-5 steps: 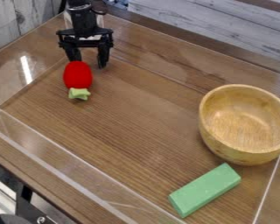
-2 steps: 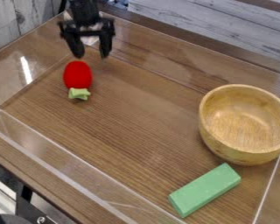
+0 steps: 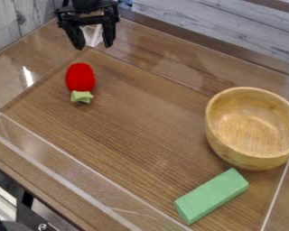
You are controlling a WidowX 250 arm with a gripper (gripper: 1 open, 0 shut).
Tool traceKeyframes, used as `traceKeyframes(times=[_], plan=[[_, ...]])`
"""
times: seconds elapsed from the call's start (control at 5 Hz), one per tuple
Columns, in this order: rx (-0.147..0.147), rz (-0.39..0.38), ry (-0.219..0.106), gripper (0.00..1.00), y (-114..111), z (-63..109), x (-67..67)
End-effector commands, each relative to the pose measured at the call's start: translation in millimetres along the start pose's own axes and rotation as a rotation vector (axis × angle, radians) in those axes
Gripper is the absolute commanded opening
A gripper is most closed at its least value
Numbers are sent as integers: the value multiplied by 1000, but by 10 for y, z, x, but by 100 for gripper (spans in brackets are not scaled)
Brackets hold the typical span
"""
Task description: Move the red object to the left side of the table
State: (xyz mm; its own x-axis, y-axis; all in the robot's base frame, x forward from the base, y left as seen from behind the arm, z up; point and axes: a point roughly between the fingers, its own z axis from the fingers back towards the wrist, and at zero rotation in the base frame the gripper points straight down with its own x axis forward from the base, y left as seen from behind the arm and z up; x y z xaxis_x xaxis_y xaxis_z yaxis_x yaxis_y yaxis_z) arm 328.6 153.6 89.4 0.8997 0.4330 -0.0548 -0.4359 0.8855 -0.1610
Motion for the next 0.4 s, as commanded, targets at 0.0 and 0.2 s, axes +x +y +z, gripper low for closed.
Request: traceKeyframes(times=[0.0, 0.2], plan=[[2, 32, -81, 100, -13, 349, -42], [8, 31, -79, 100, -6, 451, -56]])
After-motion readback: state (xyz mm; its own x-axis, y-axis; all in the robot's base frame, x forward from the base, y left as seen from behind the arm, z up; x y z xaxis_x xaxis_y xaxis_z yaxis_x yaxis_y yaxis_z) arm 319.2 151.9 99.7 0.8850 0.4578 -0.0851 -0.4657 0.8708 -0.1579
